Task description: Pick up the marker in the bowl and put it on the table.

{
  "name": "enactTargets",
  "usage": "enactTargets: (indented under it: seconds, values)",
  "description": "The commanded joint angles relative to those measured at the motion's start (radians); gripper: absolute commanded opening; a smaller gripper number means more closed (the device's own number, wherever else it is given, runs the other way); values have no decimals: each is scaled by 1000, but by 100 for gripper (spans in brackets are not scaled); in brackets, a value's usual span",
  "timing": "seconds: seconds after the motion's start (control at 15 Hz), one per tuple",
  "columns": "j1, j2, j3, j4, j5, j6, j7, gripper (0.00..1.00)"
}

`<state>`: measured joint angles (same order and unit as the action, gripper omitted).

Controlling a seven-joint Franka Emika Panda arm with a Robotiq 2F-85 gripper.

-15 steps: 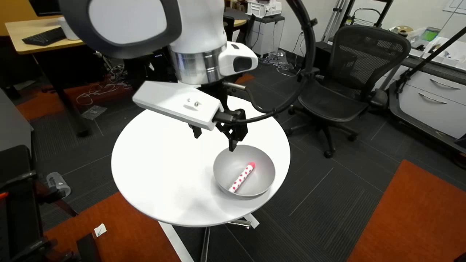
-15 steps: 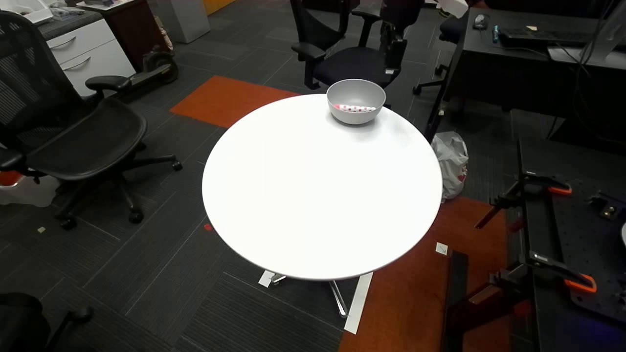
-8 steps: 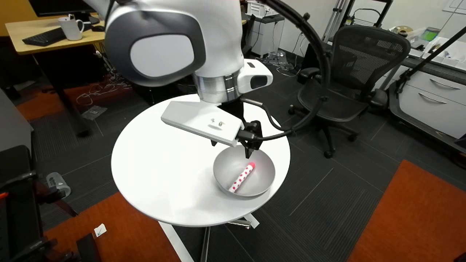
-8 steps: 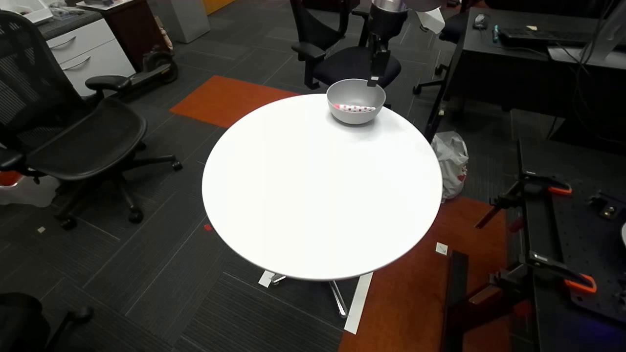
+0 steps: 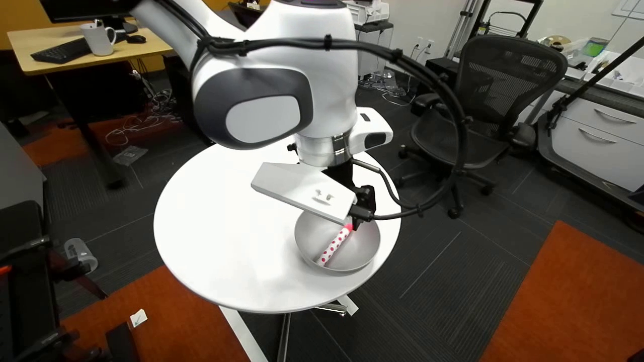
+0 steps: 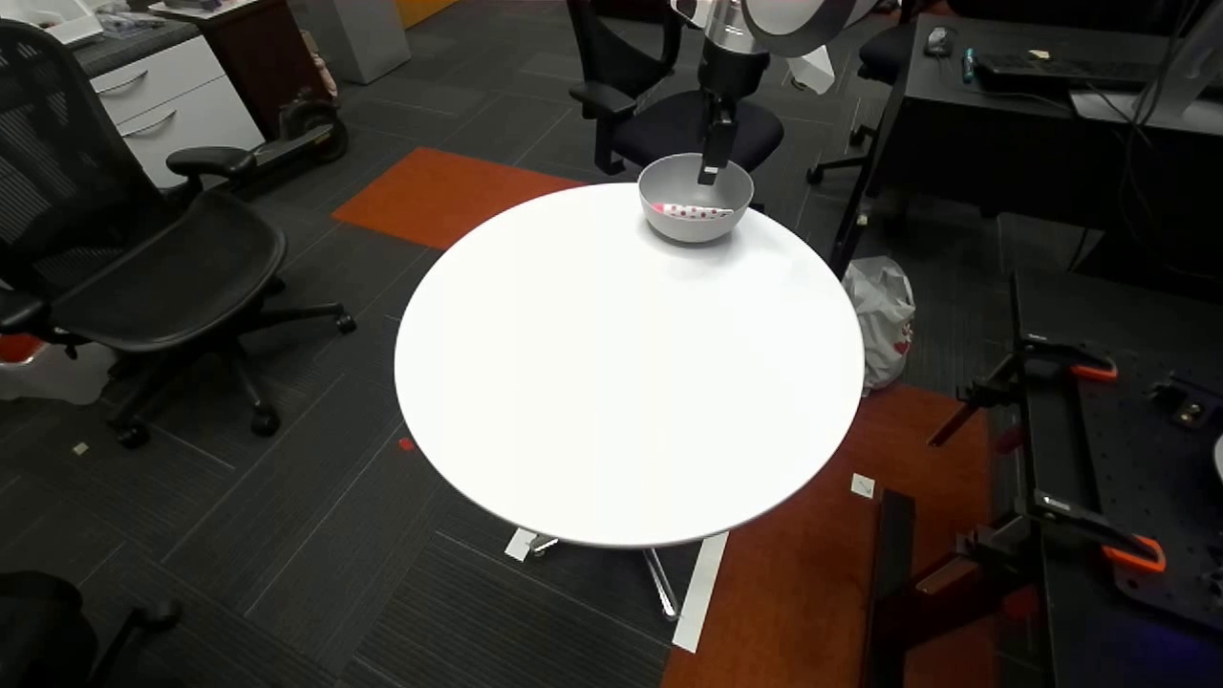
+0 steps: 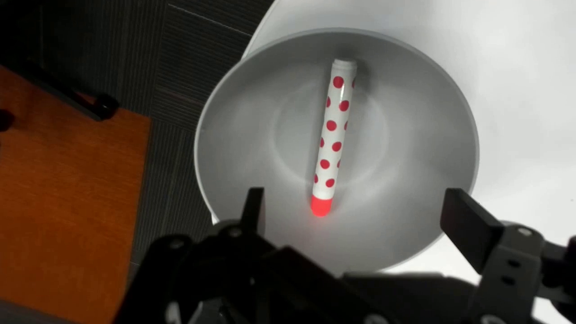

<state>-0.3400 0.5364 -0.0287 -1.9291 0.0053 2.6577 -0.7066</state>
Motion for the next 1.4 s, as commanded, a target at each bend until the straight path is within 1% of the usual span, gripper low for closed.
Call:
enactTargets:
  seconds: [0.0, 0.33, 1.33]
  values:
    - [-37, 57, 34, 72, 10, -4, -35, 100]
    - [-45, 111, 50, 118, 4, -21, -29, 100]
    - [-40, 224, 47, 205, -13, -66, -12, 100]
